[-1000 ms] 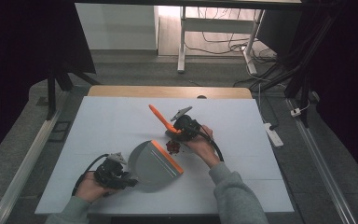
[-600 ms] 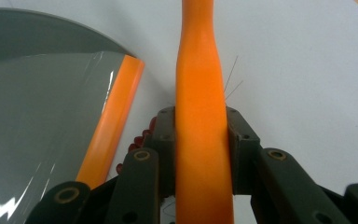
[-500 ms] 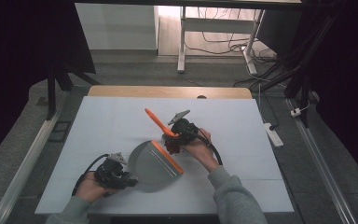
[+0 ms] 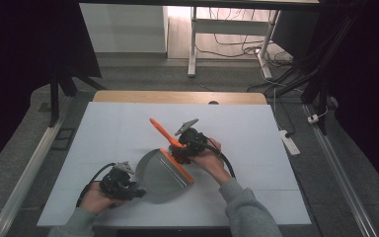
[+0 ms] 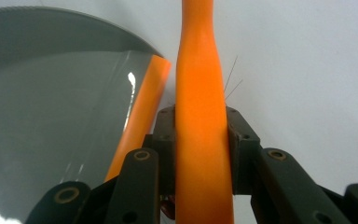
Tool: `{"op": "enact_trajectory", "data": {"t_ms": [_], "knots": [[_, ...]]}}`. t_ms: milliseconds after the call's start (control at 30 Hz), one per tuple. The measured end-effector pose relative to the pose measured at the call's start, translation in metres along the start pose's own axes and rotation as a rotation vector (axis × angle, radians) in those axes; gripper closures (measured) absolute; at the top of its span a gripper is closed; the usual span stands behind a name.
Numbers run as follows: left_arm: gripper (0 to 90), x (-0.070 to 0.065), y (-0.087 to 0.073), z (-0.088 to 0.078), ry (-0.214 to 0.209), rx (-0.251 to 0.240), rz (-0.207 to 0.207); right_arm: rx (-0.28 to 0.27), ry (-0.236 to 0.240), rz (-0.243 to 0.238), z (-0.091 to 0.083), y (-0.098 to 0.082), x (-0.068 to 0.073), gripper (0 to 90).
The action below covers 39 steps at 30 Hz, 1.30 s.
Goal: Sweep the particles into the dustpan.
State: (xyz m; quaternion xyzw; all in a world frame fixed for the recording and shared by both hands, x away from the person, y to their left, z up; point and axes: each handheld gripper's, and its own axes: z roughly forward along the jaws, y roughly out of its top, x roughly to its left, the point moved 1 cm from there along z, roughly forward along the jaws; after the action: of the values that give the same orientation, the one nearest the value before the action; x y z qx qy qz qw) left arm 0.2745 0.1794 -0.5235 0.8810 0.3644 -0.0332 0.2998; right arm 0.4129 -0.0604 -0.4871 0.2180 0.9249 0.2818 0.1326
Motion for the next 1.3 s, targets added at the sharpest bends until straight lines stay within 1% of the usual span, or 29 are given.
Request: {"op": "enact_trajectory", "data": {"t_ms": [100,367,567,767,867,1167,1300], "knots": [[61.5,0.000,0.000,0.000,0.001,0.001,0.001,-0.001,0.001,-0.009,0.000,0.000,0.003,70.7],[61.5,0.000,0.000,0.000,0.002,0.001,0.002,-0.009,0.024,-0.004,-0.001,0.000,0.008,70.8],[61.5,0.000,0.000,0.000,0.002,0.003,0.003,-0.016,0.031,-0.009,-0.001,0.001,0.015,70.8],[61.5,0.000,0.000,0.000,0.002,0.004,0.004,-0.036,0.048,-0.009,-0.002,0.001,0.021,70.8],[61.5,0.000,0.000,0.000,0.002,0.004,0.004,-0.051,0.068,-0.004,-0.003,0.001,0.025,70.8],[61.5,0.000,0.000,0.001,0.004,0.001,0.001,-0.076,0.085,-0.032,-0.006,0.004,0.039,70.8],[61.5,0.000,0.000,0.001,0.004,0.001,0.000,-0.083,0.111,-0.052,-0.007,0.006,0.048,70.8]]}}
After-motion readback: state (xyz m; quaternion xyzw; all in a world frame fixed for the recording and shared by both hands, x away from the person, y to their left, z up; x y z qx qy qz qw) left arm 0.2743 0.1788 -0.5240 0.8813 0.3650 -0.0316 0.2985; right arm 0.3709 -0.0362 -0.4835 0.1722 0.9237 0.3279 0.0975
